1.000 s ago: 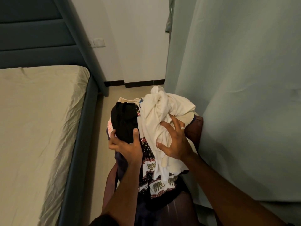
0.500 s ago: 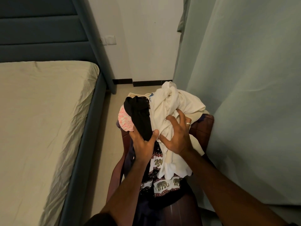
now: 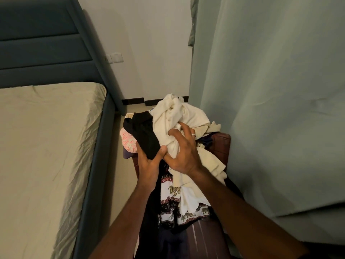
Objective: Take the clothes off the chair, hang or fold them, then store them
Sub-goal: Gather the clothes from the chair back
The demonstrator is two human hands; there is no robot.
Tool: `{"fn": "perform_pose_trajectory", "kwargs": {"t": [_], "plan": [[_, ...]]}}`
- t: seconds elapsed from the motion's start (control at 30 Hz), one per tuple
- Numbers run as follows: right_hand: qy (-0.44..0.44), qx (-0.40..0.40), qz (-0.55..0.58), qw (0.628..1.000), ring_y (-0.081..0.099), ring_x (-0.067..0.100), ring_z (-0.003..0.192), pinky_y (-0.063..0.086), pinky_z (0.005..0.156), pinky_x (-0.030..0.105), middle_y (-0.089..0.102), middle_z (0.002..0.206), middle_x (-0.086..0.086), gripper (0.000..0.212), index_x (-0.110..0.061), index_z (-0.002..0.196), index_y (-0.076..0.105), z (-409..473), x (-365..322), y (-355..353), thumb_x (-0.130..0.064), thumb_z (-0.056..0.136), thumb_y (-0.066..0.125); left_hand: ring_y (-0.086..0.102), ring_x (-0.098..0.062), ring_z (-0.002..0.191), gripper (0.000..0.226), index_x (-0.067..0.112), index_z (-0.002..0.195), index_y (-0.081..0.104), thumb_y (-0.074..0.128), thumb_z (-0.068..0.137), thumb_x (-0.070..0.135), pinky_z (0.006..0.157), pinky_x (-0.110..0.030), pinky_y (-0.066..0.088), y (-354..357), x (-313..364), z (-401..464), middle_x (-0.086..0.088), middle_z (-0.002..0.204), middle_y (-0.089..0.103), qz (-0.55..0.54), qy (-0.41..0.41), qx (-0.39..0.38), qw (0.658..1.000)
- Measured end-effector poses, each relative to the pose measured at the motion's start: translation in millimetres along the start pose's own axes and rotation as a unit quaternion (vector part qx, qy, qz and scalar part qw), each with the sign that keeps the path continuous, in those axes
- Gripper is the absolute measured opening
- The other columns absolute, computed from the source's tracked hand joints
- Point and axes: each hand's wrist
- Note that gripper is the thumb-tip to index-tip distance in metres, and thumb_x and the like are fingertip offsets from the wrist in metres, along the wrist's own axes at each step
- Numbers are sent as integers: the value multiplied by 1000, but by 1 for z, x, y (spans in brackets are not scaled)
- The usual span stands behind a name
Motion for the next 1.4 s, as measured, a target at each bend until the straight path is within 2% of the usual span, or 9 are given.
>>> {"fn": "perform_pose_trajectory", "kwargs": {"t": [0.2, 0.37, 0.5, 0.6, 0.8, 0.93, 1.03, 1.17, 1.4], "plan": [[98, -2, 93, 991, 47, 20, 125, 42, 102, 33, 47, 135, 5, 48, -18, 117, 60, -31, 29, 5, -42, 77, 71, 53, -5, 132, 68, 51, 144, 40, 77, 87, 42, 114, -49, 42, -12, -7, -8, 23, 140, 56, 83, -29, -24, 996], [243, 141, 179, 943, 51, 12, 117, 43, 97, 25, 45, 129, 2, 34, -18, 117, 59, -41, 51, 15, -41, 91, 62, 43, 18, 126, 58, 74, 128, 30, 65, 95, 43, 116, -31, 37, -12, -40, -17, 51, 128, 44, 118, -52, 10, 992], [317, 182, 112, 924, 34, 12, 124, 29, 105, 8, 29, 141, 9, 77, -14, 130, 47, -37, 58, 25, -23, 68, 93, 44, 12, 131, 60, 71, 131, 31, 69, 93, 44, 111, -25, 38, -8, -45, -14, 37, 137, 46, 151, -30, 47, 987], [380, 120, 90, 913, 29, 27, 136, 32, 109, 33, 17, 152, 11, 102, -22, 140, 35, -32, 66, 26, -46, 60, 93, 44, -2, 138, 67, 53, 145, 34, 69, 87, 53, 114, -32, 39, -9, -52, -10, 19, 146, 48, 172, -9, 65, 983], [357, 1, 153, 922, 42, 34, 139, 39, 111, 44, 31, 157, 14, 103, -33, 154, 8, -37, 62, 41, -67, 77, 67, 41, -9, 142, 87, 23, 155, 31, 70, 84, 55, 117, -41, 39, -4, -55, -7, 5, 152, 46, 221, -2, 52, 974], [337, -3, 197, 921, 42, 24, 141, 36, 116, 53, 37, 157, -1, 115, -42, 152, 12, -37, 68, 39, -88, 62, 67, 33, 13, 138, 86, 36, 152, 24, 75, 84, 47, 115, -18, 33, 0, -53, -5, 25, 148, 38, 257, 32, 45, 965], [314, 1, 193, 930, 40, 20, 142, 37, 116, 55, 37, 156, -2, 123, -37, 152, 18, -38, 73, 38, -83, 55, 78, 34, -4, 144, 104, 30, 158, 12, 76, 80, 56, 118, -34, 35, 0, -54, -4, 12, 158, 34, 242, 18, 52, 969], [331, 12, 185, 925, 32, 14, 138, 34, 111, 35, 28, 157, 7, 147, -24, 158, 14, -32, 62, 36, -77, 40, 83, 22, -4, 151, 113, 38, 161, 0, 79, 81, 48, 120, -26, 27, 5, -46, -2, 14, 166, 20, 229, 46, 40, 972], [313, -16, 180, 932, 40, 18, 143, 38, 117, 45, 41, 154, -1, 126, -32, 157, 27, -22, 44, 35, -77, 52, 81, 27, -8, 151, 97, 25, 161, 18, 76, 85, 38, 121, -41, 31, 1, -43, 5, 14, 162, 30, 233, 88, -5, 968]]}}
Point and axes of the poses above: each hand's wrist, its own z-axis towards the middle knuckle, its own y-axis out of the palm, x = y × z
